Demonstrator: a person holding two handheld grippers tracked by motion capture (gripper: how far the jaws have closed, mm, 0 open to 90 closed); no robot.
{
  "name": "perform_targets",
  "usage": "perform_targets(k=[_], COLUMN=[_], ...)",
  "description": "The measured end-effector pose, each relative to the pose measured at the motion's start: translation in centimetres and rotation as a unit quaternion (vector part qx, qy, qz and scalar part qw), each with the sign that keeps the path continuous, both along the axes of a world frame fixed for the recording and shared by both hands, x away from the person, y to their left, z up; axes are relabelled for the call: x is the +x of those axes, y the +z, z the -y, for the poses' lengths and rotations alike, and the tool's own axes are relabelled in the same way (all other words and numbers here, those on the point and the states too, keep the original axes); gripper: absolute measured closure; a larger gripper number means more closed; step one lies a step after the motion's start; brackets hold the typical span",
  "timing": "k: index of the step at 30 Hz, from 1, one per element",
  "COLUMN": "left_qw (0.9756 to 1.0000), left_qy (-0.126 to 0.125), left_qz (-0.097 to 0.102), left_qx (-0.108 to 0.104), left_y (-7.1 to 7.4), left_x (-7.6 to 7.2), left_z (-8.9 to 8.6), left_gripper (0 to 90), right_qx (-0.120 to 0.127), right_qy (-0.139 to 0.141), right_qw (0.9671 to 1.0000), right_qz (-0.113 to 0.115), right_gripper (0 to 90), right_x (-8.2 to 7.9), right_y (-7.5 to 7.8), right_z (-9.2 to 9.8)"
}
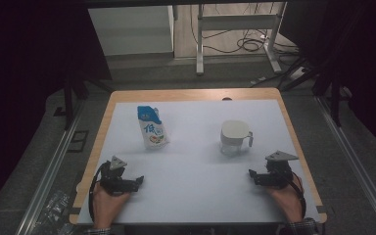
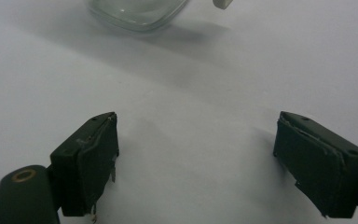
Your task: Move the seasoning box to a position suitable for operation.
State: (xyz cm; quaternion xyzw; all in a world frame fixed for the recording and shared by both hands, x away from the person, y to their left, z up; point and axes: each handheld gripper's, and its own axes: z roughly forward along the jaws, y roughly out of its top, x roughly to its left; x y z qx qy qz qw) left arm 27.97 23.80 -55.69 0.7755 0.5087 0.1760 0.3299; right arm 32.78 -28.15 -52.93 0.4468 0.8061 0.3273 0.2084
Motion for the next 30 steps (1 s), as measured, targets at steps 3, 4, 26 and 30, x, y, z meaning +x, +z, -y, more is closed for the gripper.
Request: perform_targets(k=[3,4,26,30], left_qw=[1.0000,1.0000,1.0000,1.0000], left_qy=[0.000,0.000,0.000,0.000], left_qz=[0.000,0.000,0.000,0.000], left_qx=[0.000,0.000,0.000,0.000], left_y=[0.0,0.0,0.0,0.0], left_x=[0.0,0.0,0.0,0.0], left_z=[0.0,0.0,0.0,0.0], left_gripper=[0.1,0.1,0.2,0.2], right_qx=[0.001,0.005,0.034,0.035], right_qy=[-0.016,-0.022,-0.039,-0.049], right_qw=[0.9999,0.9998,0.9974,0.9968], right_qz=[-0.001,-0.001,0.050,0.053], right_gripper=[21.1,21.1,44.0,48.9], right_x=[0.0,0.0,2.7,3.5], right_y=[0.3,0.3,2.8,2.7], right_z=[0.1,0.2,-1.4,-2.0])
